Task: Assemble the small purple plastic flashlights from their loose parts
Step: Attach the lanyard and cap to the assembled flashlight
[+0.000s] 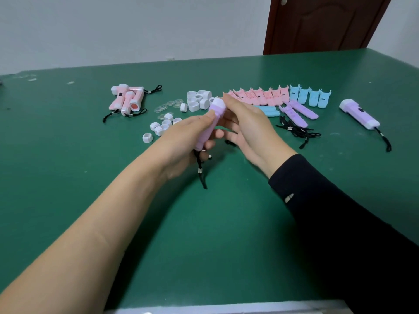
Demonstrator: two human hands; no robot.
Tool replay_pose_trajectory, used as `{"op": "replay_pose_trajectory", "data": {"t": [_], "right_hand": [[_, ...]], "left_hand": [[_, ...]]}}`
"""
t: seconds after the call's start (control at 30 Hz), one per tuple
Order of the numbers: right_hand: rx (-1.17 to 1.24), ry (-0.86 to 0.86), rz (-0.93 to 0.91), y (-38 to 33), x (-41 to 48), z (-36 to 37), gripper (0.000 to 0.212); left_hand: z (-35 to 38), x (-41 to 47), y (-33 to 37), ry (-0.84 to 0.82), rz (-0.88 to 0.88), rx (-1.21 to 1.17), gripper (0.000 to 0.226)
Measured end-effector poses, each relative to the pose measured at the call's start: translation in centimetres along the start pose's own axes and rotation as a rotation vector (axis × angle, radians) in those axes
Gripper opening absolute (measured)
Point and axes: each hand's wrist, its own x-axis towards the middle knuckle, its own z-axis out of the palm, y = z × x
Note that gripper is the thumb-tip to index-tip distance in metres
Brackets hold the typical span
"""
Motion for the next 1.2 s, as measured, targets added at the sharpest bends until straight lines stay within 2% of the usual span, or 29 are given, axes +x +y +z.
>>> {"op": "replay_pose_trajectory", "data": {"t": [0.13, 0.3, 0.47, 0.57, 0.63, 0.73, 0.8, 0.87, 1.0, 1.2], "right_hand": [[0.112, 0.028, 0.006, 0.0, 0.2, -0.1, 0.02], [0.131, 0.173, -0.005, -0.1, 0.4, -0.6, 0.015], [0.103, 0.182, -0.032, -0.2, 0.3, -0.5, 0.02], [0.117, 0.208, -0.024, 0.1, 0.2, -0.3, 0.032], [0.149, 0.186, -0.014, 0.2, 0.1, -0.1, 0.032], [0.225, 0.057, 0.048, 0.1, -0.2, 0.4, 0.034], [0.254, -0.031, 0.113, 0.1, -0.5, 0.8, 0.04], [0.249, -0.083, 0.123, 0.2, -0.5, 1.0, 0.032], [0.228, -0.1, 0.098, 0.3, -0.5, 1.2, 0.023], [0.254, -0.087, 0.108, 0.3, -0.4, 0.8, 0.018]], "left_hand": [[0.0, -0.2, 0.3, -0.077, -0.037, -0.189, 0.032], [-0.9, -0.6, 0.5, -0.17, -0.078, -0.014, 0.031], [-0.7, -0.4, 0.2, -0.156, -0.057, -0.038, 0.03], [-0.9, -0.3, 0.0, -0.167, -0.067, -0.051, 0.028], [-0.9, -0.3, 0.1, -0.16, -0.064, -0.055, 0.029], [-1.4, 0.0, 0.4, -0.156, -0.074, -0.148, 0.029], [-1.9, 0.1, 0.7, -0.194, -0.11, -0.261, 0.03], [-2.3, 0.1, 0.8, -0.277, -0.166, -0.379, 0.034], [-2.7, 0.1, 0.8, -0.412, -0.255, -0.456, 0.039], [-2.3, 0.2, 0.6, -0.377, -0.305, -0.499, 0.03]]}}
